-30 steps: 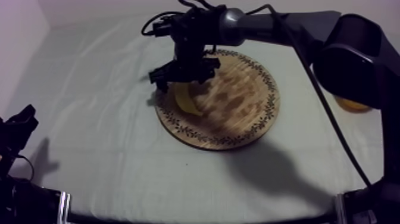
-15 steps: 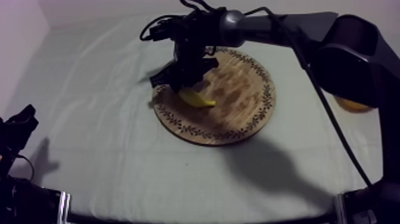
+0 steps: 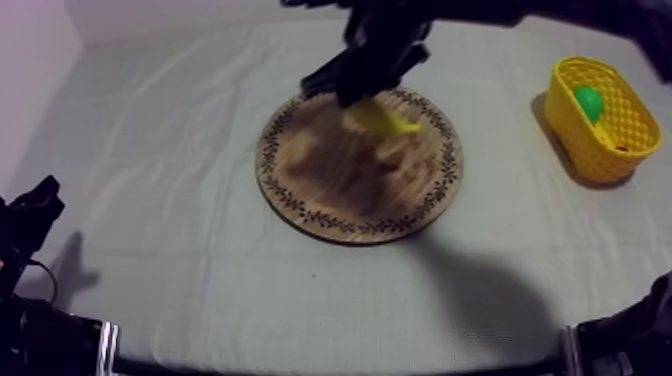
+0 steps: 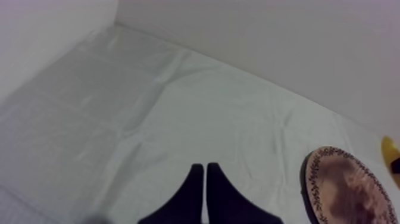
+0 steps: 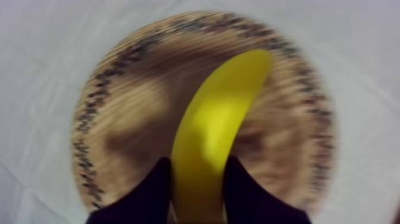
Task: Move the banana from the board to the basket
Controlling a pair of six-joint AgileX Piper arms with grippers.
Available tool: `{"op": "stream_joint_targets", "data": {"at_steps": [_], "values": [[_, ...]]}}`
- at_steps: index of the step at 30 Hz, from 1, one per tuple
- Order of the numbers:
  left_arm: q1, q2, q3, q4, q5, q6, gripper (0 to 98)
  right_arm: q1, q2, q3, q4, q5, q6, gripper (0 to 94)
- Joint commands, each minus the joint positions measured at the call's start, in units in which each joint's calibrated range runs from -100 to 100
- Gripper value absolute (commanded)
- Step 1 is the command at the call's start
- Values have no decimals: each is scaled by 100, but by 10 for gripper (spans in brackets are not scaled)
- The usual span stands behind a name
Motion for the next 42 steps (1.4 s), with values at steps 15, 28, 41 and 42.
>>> {"op": "stream_joint_targets", "data": {"at_steps": [15,28,41,42], "values": [[-2,3,4,2,-1,-1,1,2629,-2275,1928,-126,-707,1696,154],[-2,3,4,2,-1,-1,1,3940,-2121,2533,-611,-1301,2606,238],[-2,3,4,2,-1,-3,1,4084,-1694,3087,-720,-2017,2648,255],[-2,3,4,2,-1,-4,1,4079,-1670,3071,-714,-2038,2634,274]]}}
